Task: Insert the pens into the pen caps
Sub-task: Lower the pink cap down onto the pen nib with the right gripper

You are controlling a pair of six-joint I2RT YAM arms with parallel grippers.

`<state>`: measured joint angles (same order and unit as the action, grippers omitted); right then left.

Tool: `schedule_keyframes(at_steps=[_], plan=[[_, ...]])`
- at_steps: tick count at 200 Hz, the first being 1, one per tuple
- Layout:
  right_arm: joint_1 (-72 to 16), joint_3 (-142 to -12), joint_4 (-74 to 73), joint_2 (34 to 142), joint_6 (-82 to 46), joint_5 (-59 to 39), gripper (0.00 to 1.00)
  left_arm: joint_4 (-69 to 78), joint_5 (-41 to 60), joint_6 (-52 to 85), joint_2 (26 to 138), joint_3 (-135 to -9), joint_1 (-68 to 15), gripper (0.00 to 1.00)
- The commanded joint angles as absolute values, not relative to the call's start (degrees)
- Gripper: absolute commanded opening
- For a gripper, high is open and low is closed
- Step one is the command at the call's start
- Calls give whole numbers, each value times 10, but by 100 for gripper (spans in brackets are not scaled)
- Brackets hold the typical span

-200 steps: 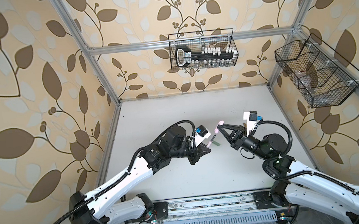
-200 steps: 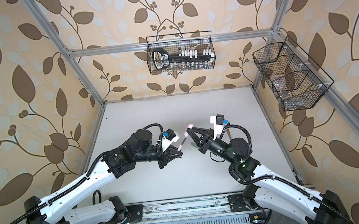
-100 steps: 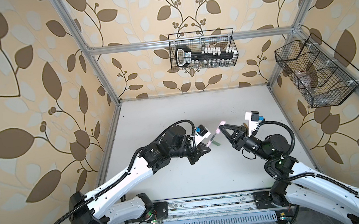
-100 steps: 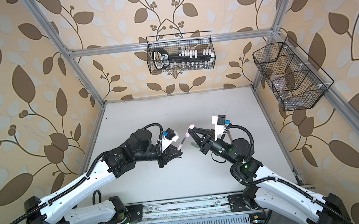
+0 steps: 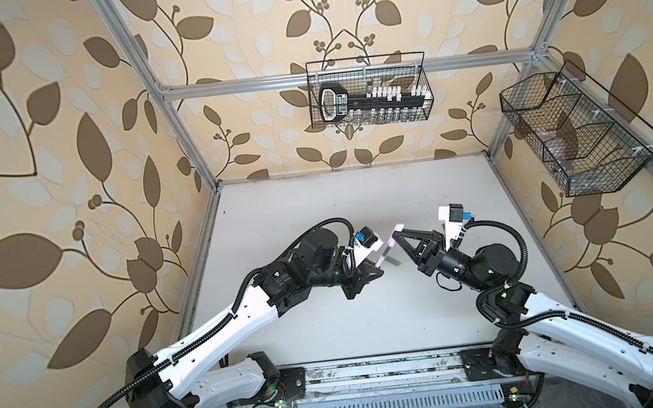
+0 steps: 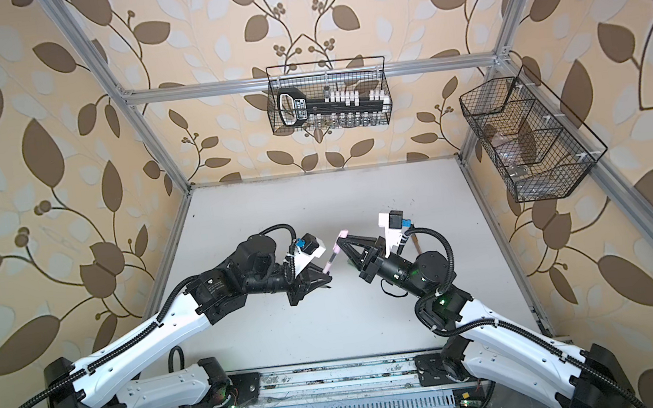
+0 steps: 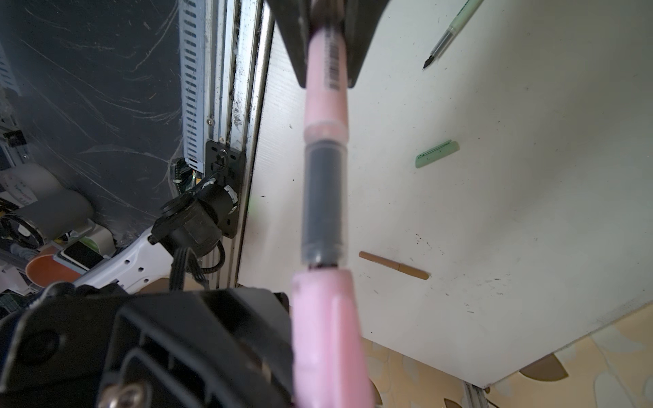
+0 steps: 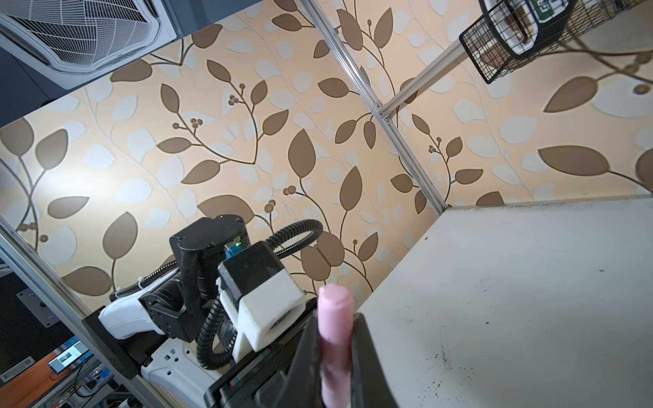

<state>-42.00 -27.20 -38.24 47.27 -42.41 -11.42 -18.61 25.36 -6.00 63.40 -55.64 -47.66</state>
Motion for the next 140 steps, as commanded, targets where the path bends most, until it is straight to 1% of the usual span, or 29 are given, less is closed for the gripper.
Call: schedule_keyframes(at_steps=[1,43,78,102,129,140], plan=[[-429,-257,-416,478,-435,-114,0,-162,245,-64,627,-572,-477,0],[-436,-250,-420,474,-433,-99,0,-139,239,-63,622,-572,-477,0],[-451,-252,-411,480,-417,-88,0,-118,214,-65,619,-582,-477,0],[-469,-265,-369,482,-385,-73,0,-108,208,-71,626,-599,-477,0],[-488,-288,-300,473,-339,-49,3,-108,205,-80,640,-616,-476,0],[-492,-292,-282,470,-328,-43,8,-112,205,-82,645,-623,-476,0]])
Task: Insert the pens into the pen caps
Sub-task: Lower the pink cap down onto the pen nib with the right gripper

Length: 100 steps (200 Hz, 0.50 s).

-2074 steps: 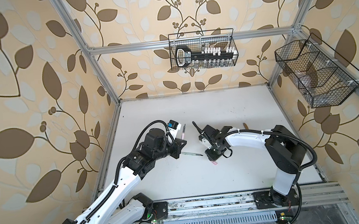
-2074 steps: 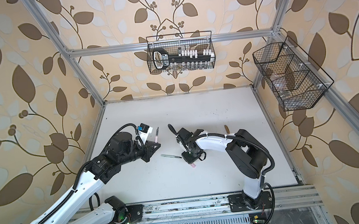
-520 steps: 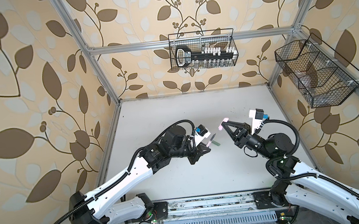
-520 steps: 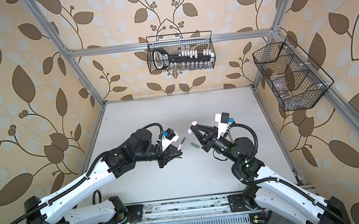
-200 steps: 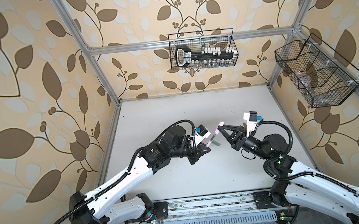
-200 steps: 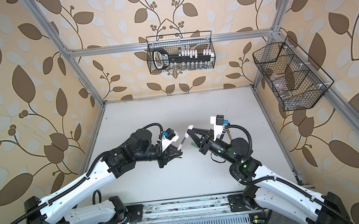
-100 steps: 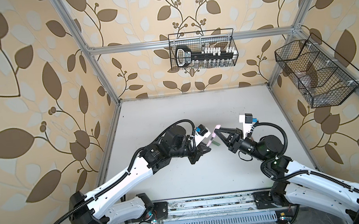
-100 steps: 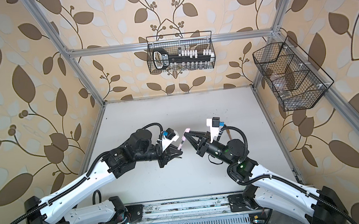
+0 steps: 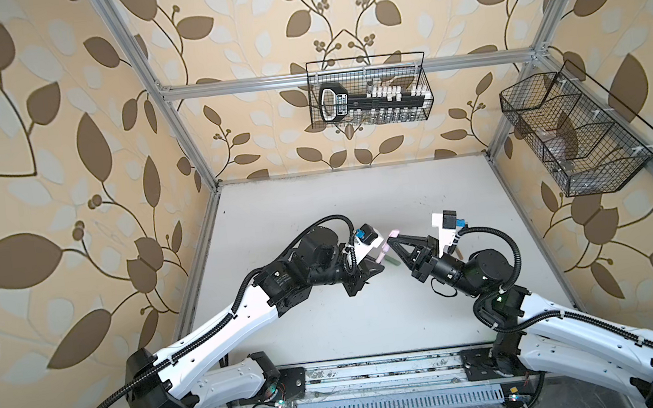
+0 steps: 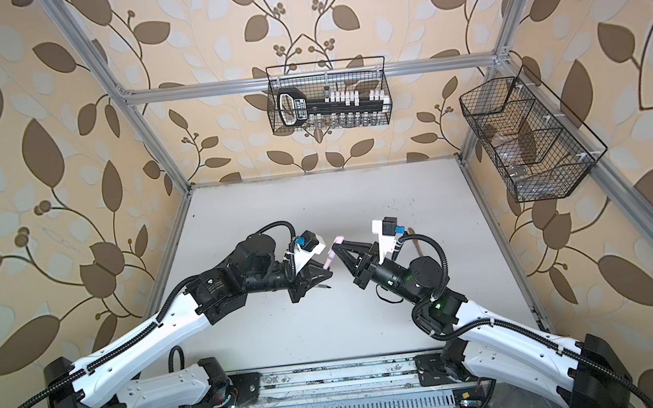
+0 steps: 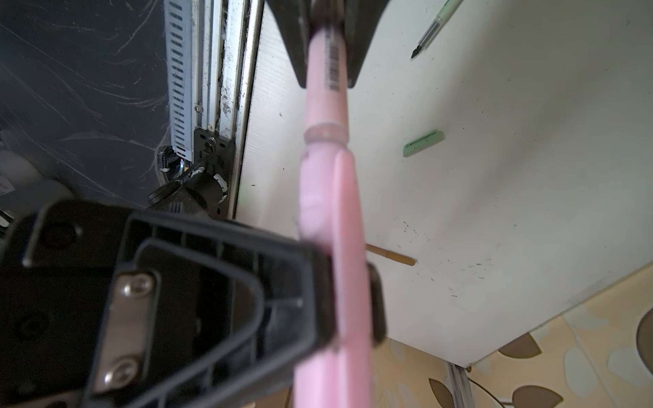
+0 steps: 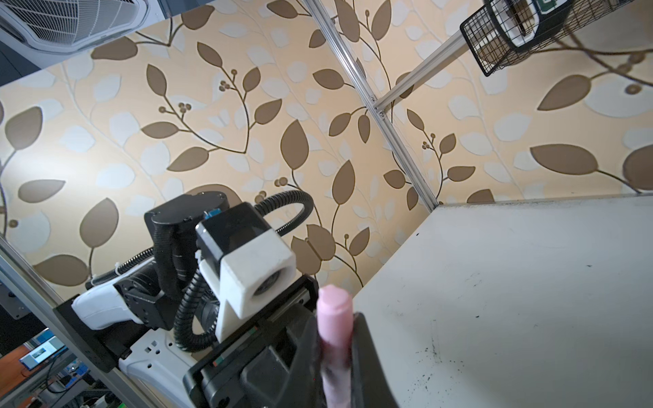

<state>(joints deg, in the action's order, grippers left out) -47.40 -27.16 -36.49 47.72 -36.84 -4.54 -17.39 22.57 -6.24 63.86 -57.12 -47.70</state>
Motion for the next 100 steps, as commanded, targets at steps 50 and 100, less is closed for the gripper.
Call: schedule_keyframes(at_steps=[50,100], plan=[[-492,-316,-225,458,-302,-64,47,-121,214,-82,655,-631,-476,0],[-418,-331,-205,450,-334,-207,62,-133,218,-73,658,-619,-475,0]])
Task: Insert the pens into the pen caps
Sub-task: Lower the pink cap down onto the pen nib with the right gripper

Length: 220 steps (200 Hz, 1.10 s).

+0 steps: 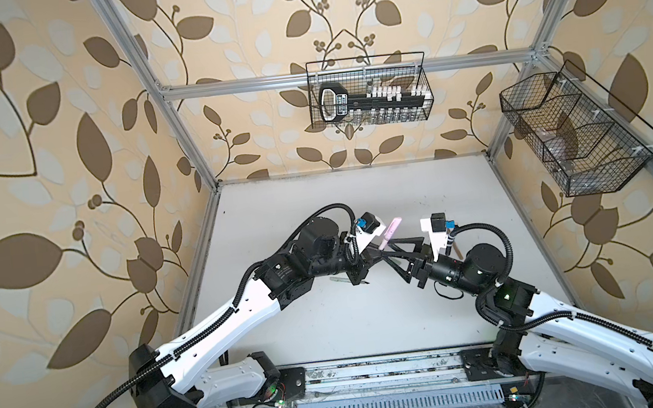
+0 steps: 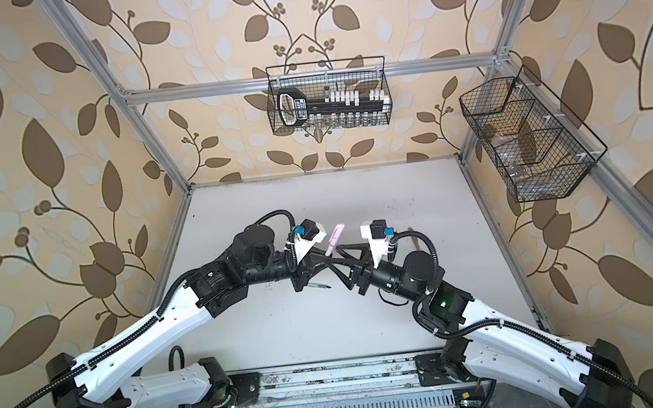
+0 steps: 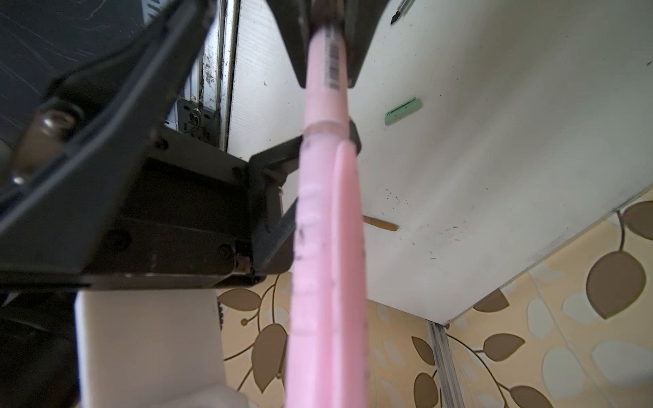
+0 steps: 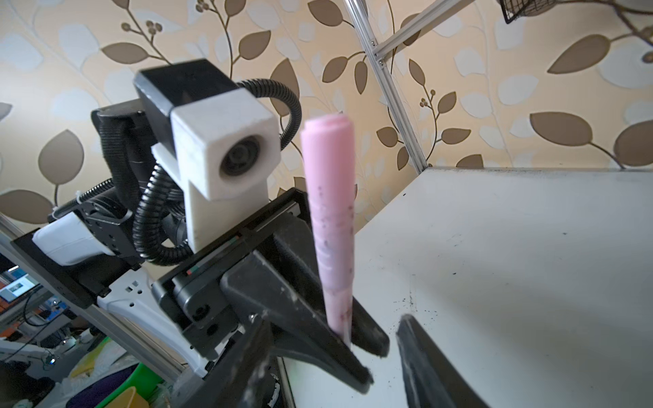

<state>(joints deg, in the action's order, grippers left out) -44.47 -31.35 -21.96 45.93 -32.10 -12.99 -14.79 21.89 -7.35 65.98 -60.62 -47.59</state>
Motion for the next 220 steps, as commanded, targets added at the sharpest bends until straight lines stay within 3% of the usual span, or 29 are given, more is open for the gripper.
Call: schedule_keyframes(at_steps=[1,75,144,172,220], plan=[[-417,-331,-206,451,-334,-208,62,-133,218,-72,658,-618,-475,0],[-375,-359,-287,513,-352,-276,63,-109,226,-55,651,-601,-476,0],[-374,-384,-312,560,-346,-286,54,-126,232,-58,655,-602,-476,0],[-373,-385,-332,573,-355,-288,44,-126,231,-58,654,-599,-476,0],[-373,-404,-303,587,-349,-293,14,-126,228,-53,656,-599,-476,0]])
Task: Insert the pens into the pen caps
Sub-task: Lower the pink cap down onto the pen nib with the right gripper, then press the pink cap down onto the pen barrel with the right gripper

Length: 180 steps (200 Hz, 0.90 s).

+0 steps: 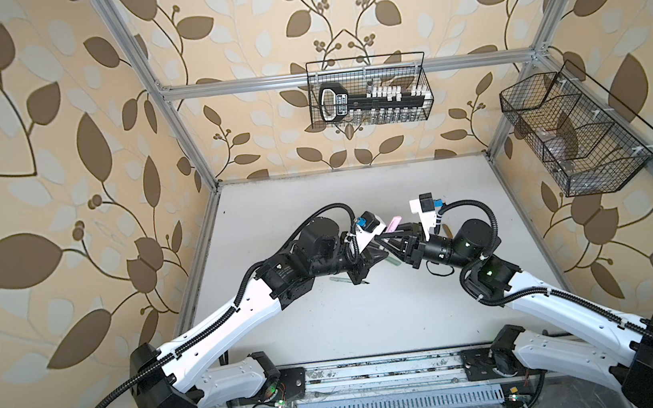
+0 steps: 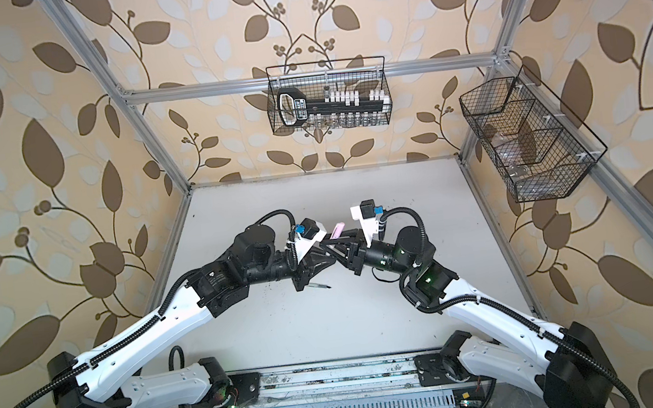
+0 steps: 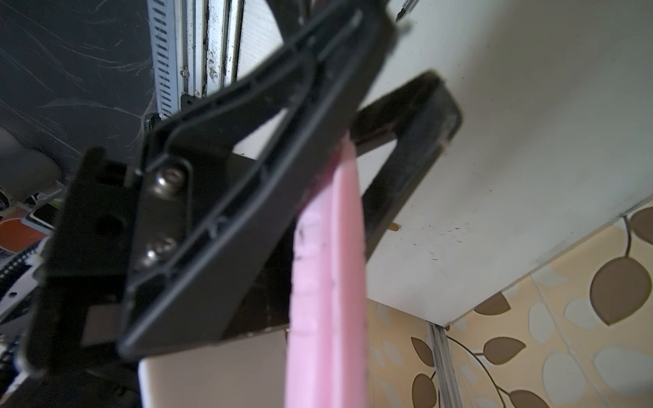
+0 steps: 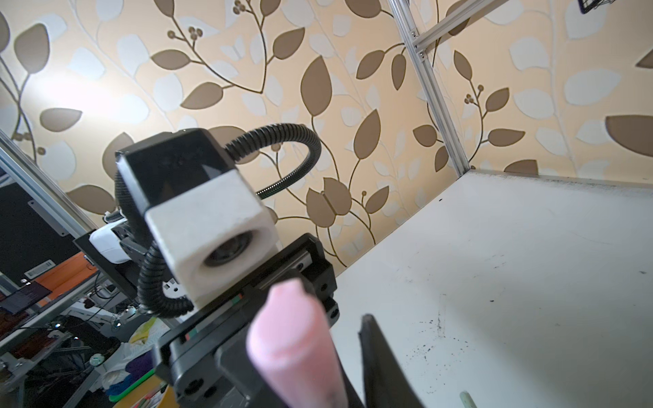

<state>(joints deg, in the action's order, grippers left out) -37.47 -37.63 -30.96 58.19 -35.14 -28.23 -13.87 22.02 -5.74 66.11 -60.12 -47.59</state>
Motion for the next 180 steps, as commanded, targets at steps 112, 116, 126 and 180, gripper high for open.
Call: schedule_keyframes(at_steps=[112,116,126,180], plan=[[-295,-468,-140,622,-368,-338,0,-149,297,35,624,-561,-407,64],[-295,-466,-142,624,-368,-341,0,-137,314,44,621,-554,-398,64],[-297,-461,-153,628,-374,-347,0,-101,351,68,617,-539,-376,63],[-306,-410,-285,629,-442,-340,0,5,442,137,649,-521,-352,62]])
